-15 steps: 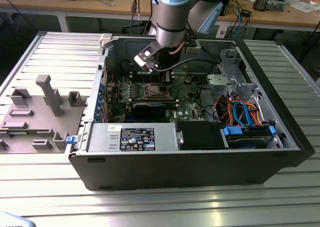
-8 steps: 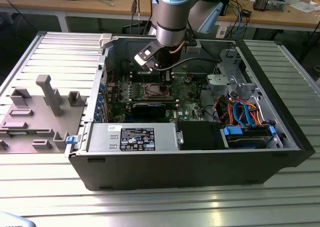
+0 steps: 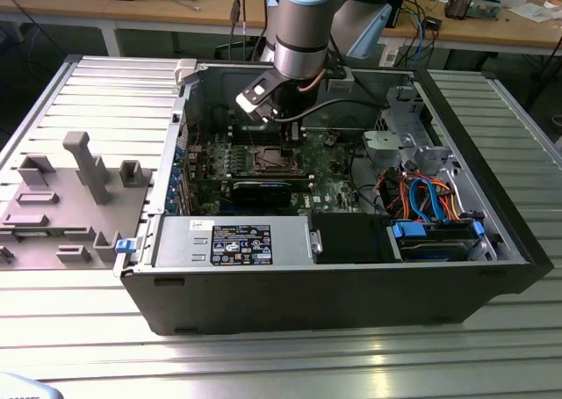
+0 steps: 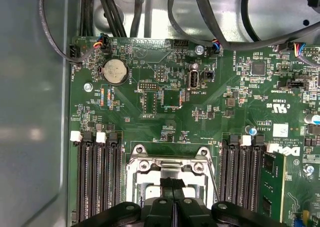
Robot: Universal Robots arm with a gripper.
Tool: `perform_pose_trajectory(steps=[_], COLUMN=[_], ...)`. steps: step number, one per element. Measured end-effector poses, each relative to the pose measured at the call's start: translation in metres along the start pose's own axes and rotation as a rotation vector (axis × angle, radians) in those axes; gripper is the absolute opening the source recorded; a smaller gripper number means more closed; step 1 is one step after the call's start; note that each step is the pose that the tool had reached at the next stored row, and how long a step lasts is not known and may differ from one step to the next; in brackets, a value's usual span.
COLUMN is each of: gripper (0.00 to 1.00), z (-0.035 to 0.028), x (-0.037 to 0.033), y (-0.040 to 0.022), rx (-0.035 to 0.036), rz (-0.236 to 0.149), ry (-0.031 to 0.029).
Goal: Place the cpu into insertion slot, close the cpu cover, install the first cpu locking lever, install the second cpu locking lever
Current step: 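Close the cpu cover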
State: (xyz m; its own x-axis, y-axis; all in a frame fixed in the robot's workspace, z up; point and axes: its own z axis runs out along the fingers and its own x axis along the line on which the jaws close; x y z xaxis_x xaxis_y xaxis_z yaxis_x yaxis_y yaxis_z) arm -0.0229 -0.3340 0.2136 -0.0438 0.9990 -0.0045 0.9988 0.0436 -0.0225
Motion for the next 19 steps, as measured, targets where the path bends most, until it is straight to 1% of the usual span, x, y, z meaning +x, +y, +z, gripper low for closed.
perform_pose_trajectory(steps=[4, 11, 15, 19], gripper=[0.11, 0.11, 0.11, 0.11], z=[-0.0045, -0.0155, -0.0205, -0.0275], x=[0.0000, -0.0001, -0.0001, -0.0001], y=[-0.0001, -0.0003, -0.0004, -0.0006], rx=[-0.0001, 0.0000, -0.0001, -0.0001], rz=[0.000, 0.000, 0.000, 0.000], ry=[0.0001, 0.0000, 0.0001, 0.0001])
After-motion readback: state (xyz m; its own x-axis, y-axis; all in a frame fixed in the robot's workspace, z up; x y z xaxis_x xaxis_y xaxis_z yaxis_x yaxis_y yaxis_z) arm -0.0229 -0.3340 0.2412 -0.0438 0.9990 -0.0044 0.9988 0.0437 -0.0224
